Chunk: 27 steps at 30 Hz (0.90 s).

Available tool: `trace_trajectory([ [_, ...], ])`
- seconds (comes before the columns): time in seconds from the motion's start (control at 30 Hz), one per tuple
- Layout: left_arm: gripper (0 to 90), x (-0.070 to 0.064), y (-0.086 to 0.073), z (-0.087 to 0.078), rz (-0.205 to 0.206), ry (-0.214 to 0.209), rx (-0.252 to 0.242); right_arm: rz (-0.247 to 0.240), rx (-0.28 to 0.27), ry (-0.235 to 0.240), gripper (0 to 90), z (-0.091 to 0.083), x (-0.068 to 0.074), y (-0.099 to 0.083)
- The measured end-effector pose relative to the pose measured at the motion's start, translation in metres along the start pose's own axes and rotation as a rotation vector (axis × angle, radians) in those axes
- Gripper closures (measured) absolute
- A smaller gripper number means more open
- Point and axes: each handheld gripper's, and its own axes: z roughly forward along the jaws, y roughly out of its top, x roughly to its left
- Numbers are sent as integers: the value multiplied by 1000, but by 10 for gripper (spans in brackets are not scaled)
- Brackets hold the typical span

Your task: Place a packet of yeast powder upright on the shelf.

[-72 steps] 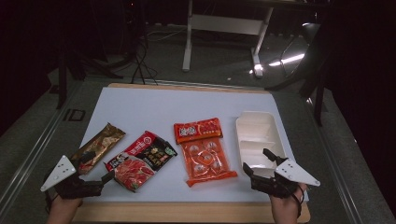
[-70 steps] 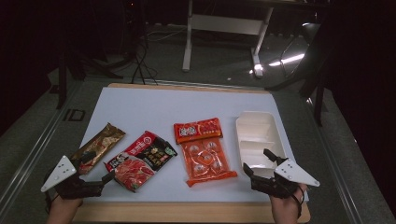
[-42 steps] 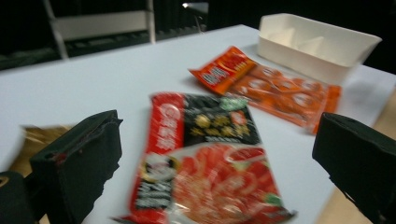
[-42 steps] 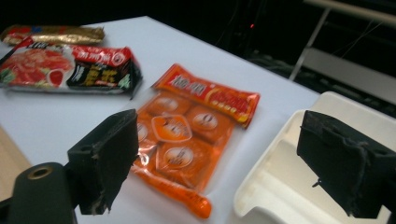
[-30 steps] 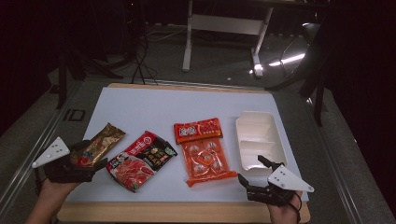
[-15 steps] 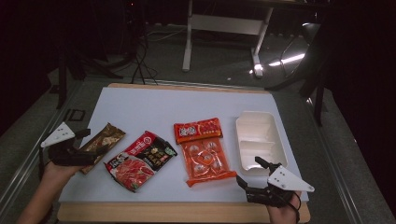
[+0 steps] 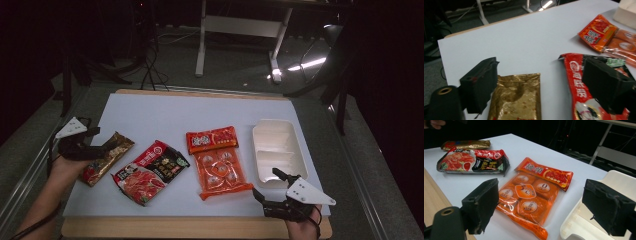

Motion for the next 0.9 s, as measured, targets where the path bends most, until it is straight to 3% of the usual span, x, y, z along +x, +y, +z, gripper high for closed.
trace_trajectory([
  [0.2,178,12,1,22,4,28,80,-8,4,0,138,0,1,0],
  [0.43,241,24,0,39,-17,35,118,-1,0,-1,138,0,1,-1],
  [0.5,244,27,-1,44,-17,52,149,-3,6,-1,139,0,1,-2],
  [0.63,299,37,-6,54,-47,60,173,3,11,-4,139,1,1,-2],
  [0.9,311,48,-18,74,-103,67,277,-1,23,0,139,1,2,-4],
])
